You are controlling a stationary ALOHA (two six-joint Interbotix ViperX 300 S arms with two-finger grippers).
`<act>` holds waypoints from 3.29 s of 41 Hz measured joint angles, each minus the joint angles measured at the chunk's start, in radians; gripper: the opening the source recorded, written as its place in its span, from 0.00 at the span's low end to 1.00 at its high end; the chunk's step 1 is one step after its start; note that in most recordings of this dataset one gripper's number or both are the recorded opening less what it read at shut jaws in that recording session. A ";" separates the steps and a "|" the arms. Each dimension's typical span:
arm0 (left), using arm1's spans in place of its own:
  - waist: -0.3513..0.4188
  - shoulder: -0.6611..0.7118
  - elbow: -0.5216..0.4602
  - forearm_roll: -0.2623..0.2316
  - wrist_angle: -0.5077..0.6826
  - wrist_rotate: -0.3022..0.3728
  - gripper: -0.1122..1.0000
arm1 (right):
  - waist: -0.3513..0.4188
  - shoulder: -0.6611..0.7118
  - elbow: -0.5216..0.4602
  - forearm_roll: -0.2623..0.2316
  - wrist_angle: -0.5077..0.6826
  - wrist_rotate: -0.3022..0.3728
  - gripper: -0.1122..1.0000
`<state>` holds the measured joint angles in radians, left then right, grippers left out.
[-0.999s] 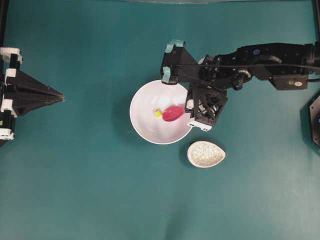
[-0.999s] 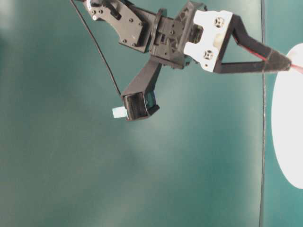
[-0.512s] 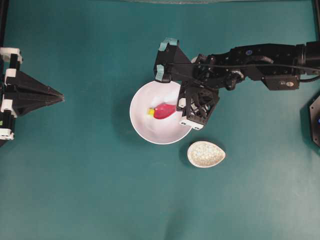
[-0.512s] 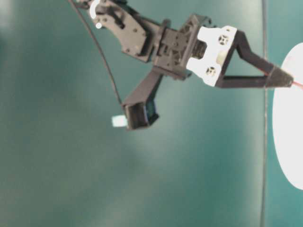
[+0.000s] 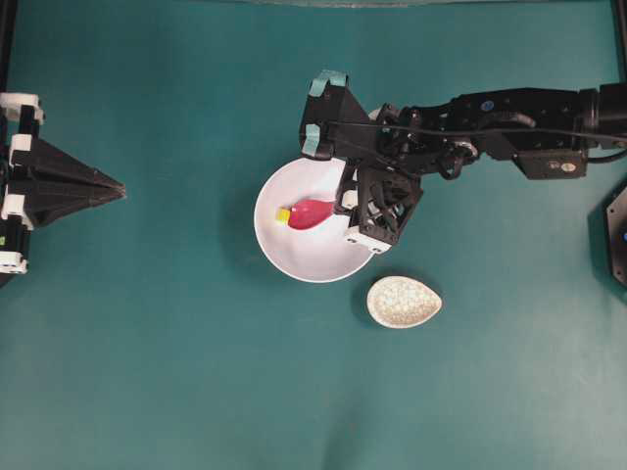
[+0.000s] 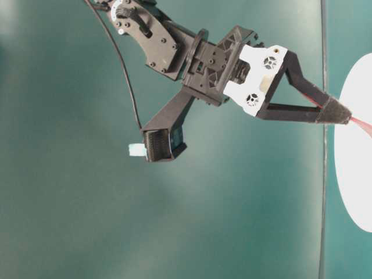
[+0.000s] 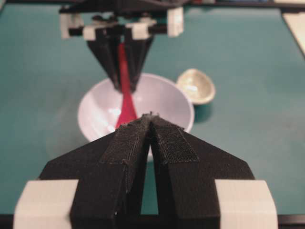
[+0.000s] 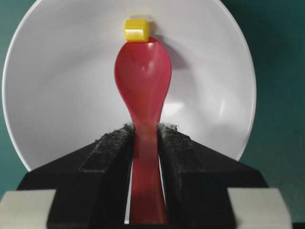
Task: Scoop the yellow hexagonal prism block from the bowl with a spoon using the right arm.
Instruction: 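Slide the spoon under the yellow block to scoop it, then raise the spoon with the block out of the bowl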
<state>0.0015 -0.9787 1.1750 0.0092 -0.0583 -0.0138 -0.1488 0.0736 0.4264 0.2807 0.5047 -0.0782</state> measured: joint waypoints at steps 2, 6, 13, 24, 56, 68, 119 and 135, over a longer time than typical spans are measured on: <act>0.000 -0.002 0.000 0.000 0.000 0.000 0.14 | 0.000 0.000 0.000 0.000 -0.003 0.002 0.32; 0.000 -0.002 0.000 0.000 0.000 0.000 0.14 | -0.002 0.000 0.000 0.000 -0.011 0.002 0.32; 0.000 -0.002 0.000 0.000 0.000 0.000 0.14 | 0.000 0.000 0.000 0.003 -0.025 0.002 0.32; 0.000 -0.002 0.000 0.000 0.000 0.000 0.14 | 0.009 0.000 0.000 0.008 -0.040 0.002 0.32; 0.000 -0.002 0.000 -0.002 0.000 -0.002 0.14 | 0.025 0.000 0.034 0.018 -0.115 0.002 0.32; 0.000 -0.002 0.000 0.000 0.000 -0.002 0.14 | 0.029 -0.002 0.066 0.028 -0.141 0.006 0.32; 0.000 -0.002 0.000 0.000 0.002 -0.002 0.14 | 0.086 -0.149 0.367 0.086 -0.520 0.006 0.32; 0.000 0.000 0.000 -0.002 0.002 -0.002 0.14 | 0.109 -0.152 0.417 0.086 -0.675 0.006 0.32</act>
<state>0.0015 -0.9787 1.1750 0.0077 -0.0568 -0.0153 -0.0399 -0.0782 0.8437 0.3666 -0.1703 -0.0721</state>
